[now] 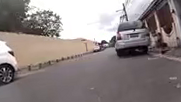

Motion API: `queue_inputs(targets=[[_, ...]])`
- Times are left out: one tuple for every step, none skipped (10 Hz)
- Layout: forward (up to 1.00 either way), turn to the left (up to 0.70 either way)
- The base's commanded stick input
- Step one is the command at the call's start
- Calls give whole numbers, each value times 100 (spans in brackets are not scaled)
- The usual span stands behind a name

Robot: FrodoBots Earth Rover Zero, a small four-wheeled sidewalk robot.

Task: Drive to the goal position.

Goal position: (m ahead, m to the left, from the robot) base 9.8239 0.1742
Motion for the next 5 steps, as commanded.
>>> queue_inputs(targets=[[70,0],[70,0],[70,0],[70,0],[70,0]])
